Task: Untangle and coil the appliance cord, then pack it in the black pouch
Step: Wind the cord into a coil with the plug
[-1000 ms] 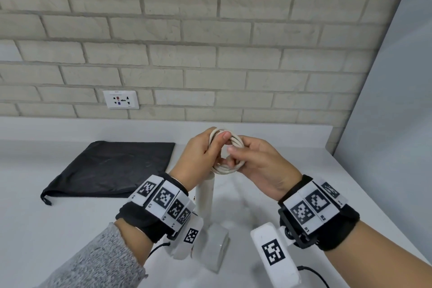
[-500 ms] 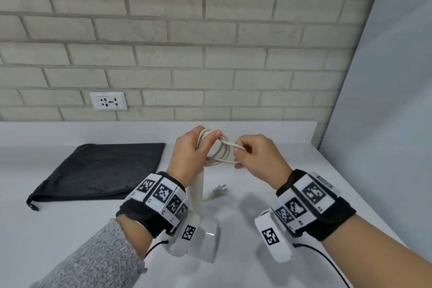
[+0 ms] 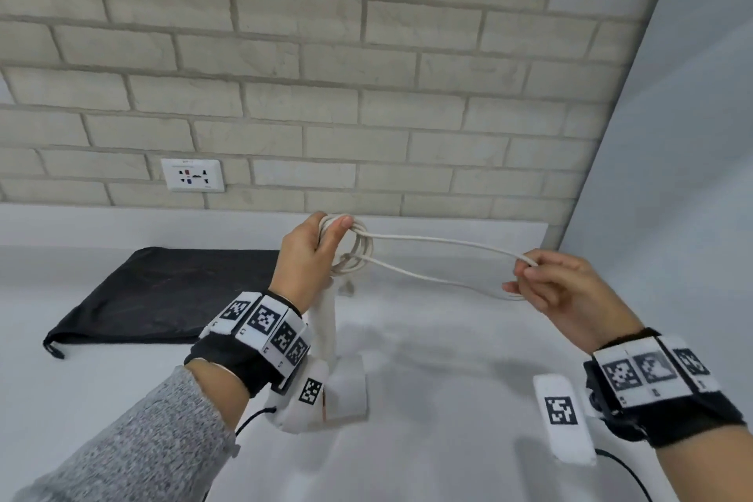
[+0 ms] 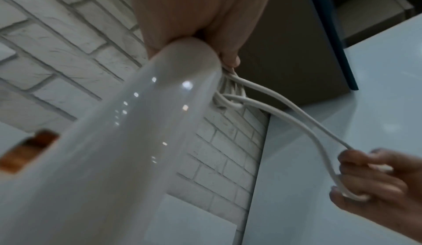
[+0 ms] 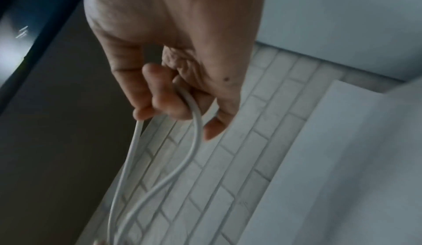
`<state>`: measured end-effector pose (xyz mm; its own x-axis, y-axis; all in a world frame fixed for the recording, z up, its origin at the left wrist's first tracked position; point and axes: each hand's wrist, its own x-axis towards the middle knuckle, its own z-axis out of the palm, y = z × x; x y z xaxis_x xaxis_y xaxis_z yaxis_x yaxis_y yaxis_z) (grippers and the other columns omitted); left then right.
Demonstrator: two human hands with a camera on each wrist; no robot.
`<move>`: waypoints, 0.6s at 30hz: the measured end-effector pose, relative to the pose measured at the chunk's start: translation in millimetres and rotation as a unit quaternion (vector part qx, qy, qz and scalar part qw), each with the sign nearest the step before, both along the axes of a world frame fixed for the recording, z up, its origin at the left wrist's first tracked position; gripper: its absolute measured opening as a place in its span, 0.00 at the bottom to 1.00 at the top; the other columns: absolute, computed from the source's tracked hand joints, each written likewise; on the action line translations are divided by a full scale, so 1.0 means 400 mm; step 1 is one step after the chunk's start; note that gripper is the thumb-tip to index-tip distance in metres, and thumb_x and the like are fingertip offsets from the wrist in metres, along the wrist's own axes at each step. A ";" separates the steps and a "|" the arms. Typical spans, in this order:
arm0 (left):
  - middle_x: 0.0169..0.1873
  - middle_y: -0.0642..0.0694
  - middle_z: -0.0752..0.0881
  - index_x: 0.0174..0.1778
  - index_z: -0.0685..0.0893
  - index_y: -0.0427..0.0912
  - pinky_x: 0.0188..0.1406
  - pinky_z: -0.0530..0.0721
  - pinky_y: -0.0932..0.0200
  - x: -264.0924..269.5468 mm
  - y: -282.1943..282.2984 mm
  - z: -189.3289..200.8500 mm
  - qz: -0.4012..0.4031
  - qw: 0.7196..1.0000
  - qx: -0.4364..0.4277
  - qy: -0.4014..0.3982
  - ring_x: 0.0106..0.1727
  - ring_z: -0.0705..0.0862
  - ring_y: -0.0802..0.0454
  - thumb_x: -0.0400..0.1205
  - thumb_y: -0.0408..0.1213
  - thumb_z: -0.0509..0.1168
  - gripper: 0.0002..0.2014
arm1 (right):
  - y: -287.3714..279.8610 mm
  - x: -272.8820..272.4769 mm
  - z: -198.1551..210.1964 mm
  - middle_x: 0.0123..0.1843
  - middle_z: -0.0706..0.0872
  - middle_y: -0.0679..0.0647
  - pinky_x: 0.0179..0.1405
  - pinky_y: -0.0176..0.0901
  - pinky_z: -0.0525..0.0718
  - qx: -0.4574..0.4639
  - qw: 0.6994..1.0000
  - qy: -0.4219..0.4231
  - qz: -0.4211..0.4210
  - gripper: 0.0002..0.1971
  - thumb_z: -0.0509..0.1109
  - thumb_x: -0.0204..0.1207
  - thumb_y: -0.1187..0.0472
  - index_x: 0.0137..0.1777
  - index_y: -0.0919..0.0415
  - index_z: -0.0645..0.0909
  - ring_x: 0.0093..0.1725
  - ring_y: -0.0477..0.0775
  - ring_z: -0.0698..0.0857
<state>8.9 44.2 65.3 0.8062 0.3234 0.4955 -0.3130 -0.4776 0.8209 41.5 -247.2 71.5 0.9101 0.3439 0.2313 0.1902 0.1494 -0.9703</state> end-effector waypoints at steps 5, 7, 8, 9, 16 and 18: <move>0.24 0.47 0.77 0.31 0.75 0.46 0.29 0.76 0.58 0.003 -0.008 -0.004 0.002 1.000 0.007 0.005 0.27 0.76 0.54 0.81 0.48 0.61 0.14 | -0.039 0.018 -0.057 0.18 0.67 0.49 0.22 0.32 0.70 -0.139 0.983 -0.080 -0.092 0.29 0.77 0.48 0.31 0.32 0.59 0.86 0.19 0.45 0.64; 0.27 0.45 0.80 0.35 0.77 0.39 0.29 0.72 0.67 0.003 -0.016 -0.008 0.000 1.000 0.028 -0.002 0.28 0.76 0.55 0.81 0.47 0.61 0.15 | -0.044 0.030 -0.072 0.23 0.76 0.61 0.32 0.36 0.74 -0.226 0.953 -0.145 -0.143 0.27 0.71 0.57 0.30 0.33 0.56 0.85 0.26 0.47 0.73; 0.31 0.43 0.80 0.36 0.78 0.37 0.30 0.71 0.68 0.004 -0.020 -0.008 0.007 0.999 0.045 -0.007 0.31 0.76 0.53 0.81 0.46 0.60 0.16 | -0.044 0.032 -0.076 0.27 0.79 0.65 0.36 0.37 0.74 -0.243 0.942 -0.167 -0.162 0.25 0.70 0.60 0.32 0.34 0.57 0.84 0.30 0.48 0.75; 0.37 0.41 0.79 0.36 0.79 0.36 0.32 0.70 0.70 0.006 -0.022 -0.010 0.017 0.998 0.054 -0.014 0.36 0.76 0.52 0.82 0.45 0.60 0.16 | -0.044 0.034 -0.078 0.27 0.78 0.66 0.36 0.38 0.72 -0.248 0.935 -0.183 -0.175 0.23 0.70 0.63 0.36 0.33 0.58 0.82 0.30 0.47 0.74; 0.42 0.30 0.82 0.34 0.79 0.44 0.48 0.75 0.58 0.027 0.002 -0.024 0.034 0.998 0.037 0.032 0.51 0.78 0.40 0.81 0.51 0.59 0.16 | -0.020 0.023 -0.092 0.19 0.65 0.50 0.23 0.38 0.62 -0.292 0.884 -0.282 -0.231 0.15 0.66 0.77 0.54 0.31 0.61 0.75 0.23 0.49 0.65; 0.38 0.34 0.81 0.38 0.80 0.38 0.43 0.70 0.60 0.024 -0.002 -0.018 0.060 0.996 0.050 0.033 0.48 0.76 0.42 0.81 0.49 0.59 0.17 | -0.018 0.019 -0.092 0.19 0.67 0.52 0.23 0.39 0.63 -0.288 0.881 -0.292 -0.236 0.14 0.67 0.76 0.54 0.31 0.59 0.75 0.22 0.49 0.65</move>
